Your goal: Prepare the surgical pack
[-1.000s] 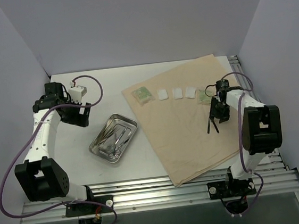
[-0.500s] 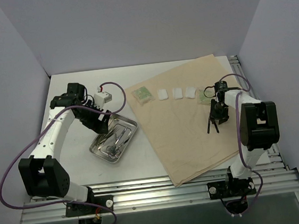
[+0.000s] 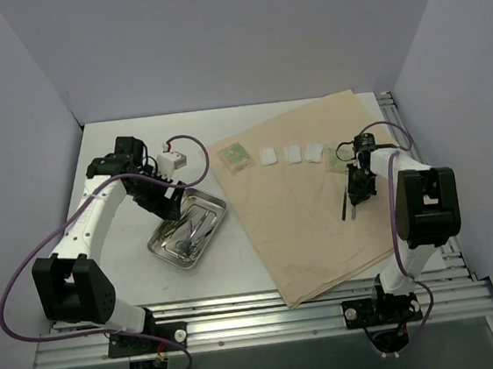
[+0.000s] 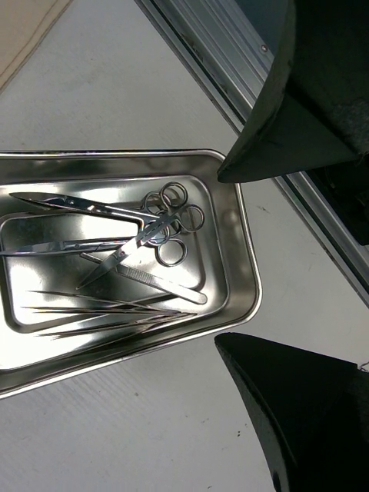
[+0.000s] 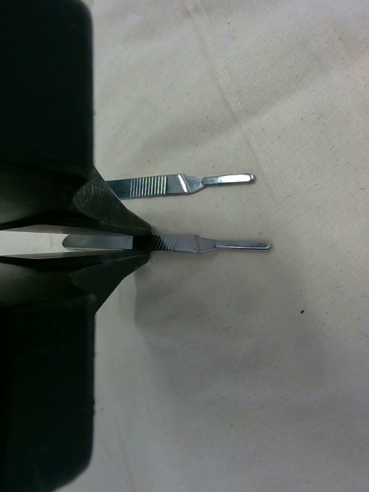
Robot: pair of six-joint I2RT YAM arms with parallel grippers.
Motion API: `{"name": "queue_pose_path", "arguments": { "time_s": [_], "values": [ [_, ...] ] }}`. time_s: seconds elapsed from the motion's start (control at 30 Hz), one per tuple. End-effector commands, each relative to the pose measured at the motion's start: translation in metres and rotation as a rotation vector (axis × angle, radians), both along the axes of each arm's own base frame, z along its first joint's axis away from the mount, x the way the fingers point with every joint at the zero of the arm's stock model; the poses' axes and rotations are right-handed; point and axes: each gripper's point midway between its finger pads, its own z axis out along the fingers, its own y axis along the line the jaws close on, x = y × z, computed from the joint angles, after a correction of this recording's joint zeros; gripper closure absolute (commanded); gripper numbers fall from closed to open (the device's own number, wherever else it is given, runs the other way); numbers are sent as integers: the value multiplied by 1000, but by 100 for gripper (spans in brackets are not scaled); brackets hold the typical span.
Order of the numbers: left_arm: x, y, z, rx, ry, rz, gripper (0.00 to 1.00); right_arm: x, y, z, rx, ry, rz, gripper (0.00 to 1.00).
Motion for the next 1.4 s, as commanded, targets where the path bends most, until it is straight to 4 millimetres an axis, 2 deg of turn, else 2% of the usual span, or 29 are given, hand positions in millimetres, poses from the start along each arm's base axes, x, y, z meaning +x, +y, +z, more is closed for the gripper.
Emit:
{"name": "queue_pose_path", "arguments": {
  "time_s": [0.0, 0.07, 0.17, 0.27, 0.4, 0.53, 0.6, 0.63, 0.67, 0.73, 0.8, 1.03, 1.23, 1.37],
  "values": [
    [11, -1, 8, -2, -52, 4, 12, 1, -5, 17, -29, -34, -9, 100],
    [12, 0, 8, 4, -54, 8, 12, 6, -6, 30, -32, -75, -27, 100],
    [13, 2, 9, 14, -61, 12, 12, 16, -5, 64, -29, -182, -52, 100],
    [15, 3, 9, 19, -71, 16, 11, 20, -4, 88, -23, -256, -73, 100],
    [18, 5, 8, 33, -80, 27, 11, 19, -4, 103, -21, -296, -80, 100],
    [19, 6, 8, 38, -83, 33, 11, 13, -4, 84, -18, -235, -86, 100],
    [19, 7, 8, 42, -85, 36, 11, 10, -3, 67, -14, -196, -98, 89],
    [19, 8, 8, 47, -85, 41, 11, 9, -1, 62, -4, -191, -100, 78],
    [19, 9, 9, 50, -88, 41, 11, 5, 1, 53, 8, -169, -99, 73],
    [18, 10, 7, 58, -87, 42, 11, 8, 3, 46, 24, -177, -99, 66],
    [17, 12, 5, 67, -82, 43, 11, 8, 6, 36, 41, -163, -92, 66],
    [17, 14, 5, 81, -85, 46, 11, 3, 0, 11, 36, -110, -116, 78],
    [19, 16, 2, 95, -84, 49, 11, 2, 0, -7, 42, -71, -111, 80],
    [20, 17, 2, 94, -83, 54, 11, -10, -7, -26, 3, 5, -120, 79]
  ]
}}
